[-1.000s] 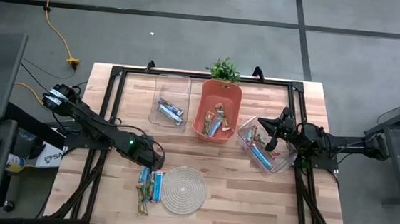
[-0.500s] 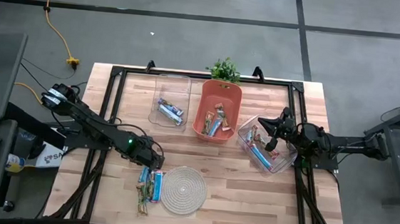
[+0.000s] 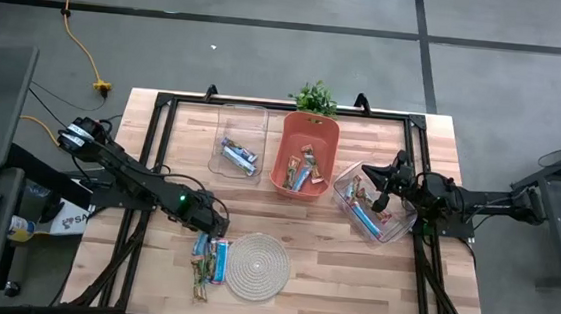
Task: Pick and place Granola Bars by type
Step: Put the yellow granola bar into the orange bin
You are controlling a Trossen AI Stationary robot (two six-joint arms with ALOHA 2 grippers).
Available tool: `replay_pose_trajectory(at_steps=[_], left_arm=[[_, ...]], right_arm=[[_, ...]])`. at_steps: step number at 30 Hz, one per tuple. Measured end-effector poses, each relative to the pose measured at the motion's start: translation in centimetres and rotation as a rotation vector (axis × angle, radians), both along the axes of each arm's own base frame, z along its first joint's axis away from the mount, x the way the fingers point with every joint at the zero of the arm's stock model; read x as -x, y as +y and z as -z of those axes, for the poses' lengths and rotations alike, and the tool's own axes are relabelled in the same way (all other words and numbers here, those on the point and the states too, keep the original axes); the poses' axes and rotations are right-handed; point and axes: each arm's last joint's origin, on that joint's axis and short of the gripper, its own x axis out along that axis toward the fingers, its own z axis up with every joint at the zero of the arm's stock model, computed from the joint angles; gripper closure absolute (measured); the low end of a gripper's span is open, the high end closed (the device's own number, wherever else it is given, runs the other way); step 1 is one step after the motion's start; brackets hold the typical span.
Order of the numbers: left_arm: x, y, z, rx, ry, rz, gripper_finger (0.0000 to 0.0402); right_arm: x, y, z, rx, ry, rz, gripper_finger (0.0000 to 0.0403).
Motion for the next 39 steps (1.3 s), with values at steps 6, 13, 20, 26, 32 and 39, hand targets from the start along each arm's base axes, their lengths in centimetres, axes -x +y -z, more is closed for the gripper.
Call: replay_pose_trajectory(at_steps=[6,13,20,26,32,39], left_arm=[[0.0,0.0,0.0,-0.005,0.001,-0.001,0.0294],[-0.1,0.1,-0.8,-0.028,-0.036,0.015,0.0315],[-0.1,0.4,-3.3,-0.094,-0.16,0.047,0.0323],[0.3,0.9,-6.4,-0.17,-0.32,0.081,0.0324],[0.3,1.2,-10.7,-0.253,-0.636,0.184,0.0324],[-0.7,0.7,-16.2,-0.376,-1.161,0.392,0.0324]], right_arm=[[0.0,0.0,0.0,0.0,0.0,0.0,0.0402],[0.0,0.0,0.0,0.0,0.0,-0.001,0.0402],[0.0,0.0,0.0,0.0,0.0,0.0,0.0402],[0.0,0.0,0.0,0.0,0.0,0.0,0.0402],[0.0,0.0,0.0,0.0,0.001,-0.001,0.0402],[0.0,0.0,0.0,0.0,0.0,-0.001,0.0402]])
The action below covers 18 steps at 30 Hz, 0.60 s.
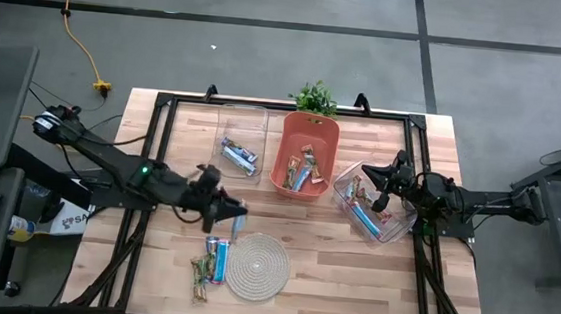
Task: Pick and place Granola Bars by type
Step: Put the yellow granola bar into the orange bin
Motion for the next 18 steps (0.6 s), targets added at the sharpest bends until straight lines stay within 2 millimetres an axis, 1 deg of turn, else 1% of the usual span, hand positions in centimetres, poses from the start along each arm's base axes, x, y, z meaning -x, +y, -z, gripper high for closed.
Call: replay_pose_trajectory(at_steps=[4,8,13,18], left_arm=[[-0.3,-0.4,-2.1,-0.081,-0.223,0.101,0.0324],[-0.5,-0.6,-3.2,-0.135,-0.369,0.143,0.0324],[-0.7,-0.7,-4.1,-0.188,-0.495,0.122,0.0324],[-0.9,-0.6,-4.5,-0.225,-0.551,0.046,0.0324]], right_arm=[[0.0,0.0,0.0,0.0,0.0,0.0,0.0402],[0.0,0.0,0.0,0.0,0.001,0.0,0.0402],[0.0,0.0,0.0,0.0,0.001,0.001,0.0402],[0.0,0.0,0.0,0.0,0.001,0.001,0.0402]])
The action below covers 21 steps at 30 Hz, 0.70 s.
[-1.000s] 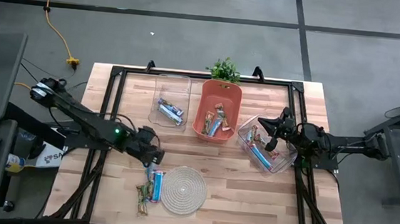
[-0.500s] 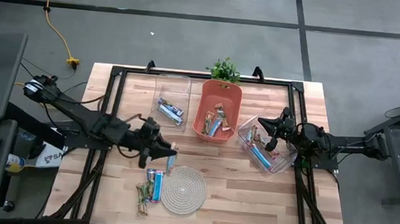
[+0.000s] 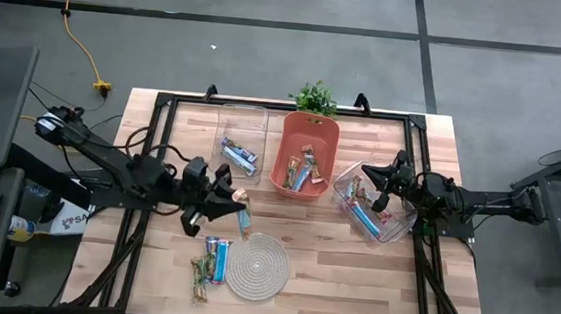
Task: Pick and place Granola Bars by type
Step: Put the yellow granola bar into the orange bin
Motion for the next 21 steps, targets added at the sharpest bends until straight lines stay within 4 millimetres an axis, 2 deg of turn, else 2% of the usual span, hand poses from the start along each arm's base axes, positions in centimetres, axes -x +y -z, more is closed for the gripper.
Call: replay_pose_trajectory(at_steps=[5,10,16,21], left_arm=[[-1.3,1.0,-0.2,0.002,-0.047,-0.063,0.0324],[-4.3,2.4,-1.6,-0.031,-0.055,-0.081,0.0324],[-8.8,5.3,-2.7,-0.005,0.11,-0.164,0.0324],[-12.7,8.6,-2.2,0.098,0.312,-0.279,0.0324]], right_arm=[[0.0,0.0,0.0,0.0,0.0,0.0,0.0402],[0.0,0.0,0.0,0.0,0.0,-0.001,0.0402],[0.0,0.0,0.0,0.0,0.001,-0.001,0.0402],[0.0,0.0,0.0,0.0,0.0,0.0,0.0402]])
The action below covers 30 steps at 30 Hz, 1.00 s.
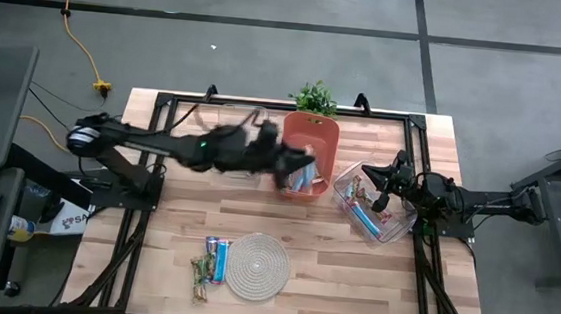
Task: Pick and place Granola Bars by type
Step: Put the yellow granola bar into the orange bin
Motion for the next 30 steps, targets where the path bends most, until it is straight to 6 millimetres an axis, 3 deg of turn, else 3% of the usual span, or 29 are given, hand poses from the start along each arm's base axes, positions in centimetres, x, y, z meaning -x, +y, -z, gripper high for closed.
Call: replay_pose_trajectory(at_steps=[6,14,21,30], left_arm=[[-3.4,3.8,2.1,0.131,0.256,-0.187,0.0324],[-6.6,7.6,5.1,0.22,0.494,-0.274,0.0324],[-7.8,9.8,8.1,0.264,0.699,-0.341,0.0324],[-7.8,10.6,11.3,0.301,0.856,-0.362,0.0324]], right_arm=[[0.0,0.0,0.0,0.0,0.0,0.0,0.0402],[0.0,0.0,0.0,0.0,0.001,-0.001,0.0402],[0.0,0.0,0.1,0.0,0.007,0.001,0.0402],[-0.1,0.0,0.1,0.0,0.012,0.0,0.0402]])
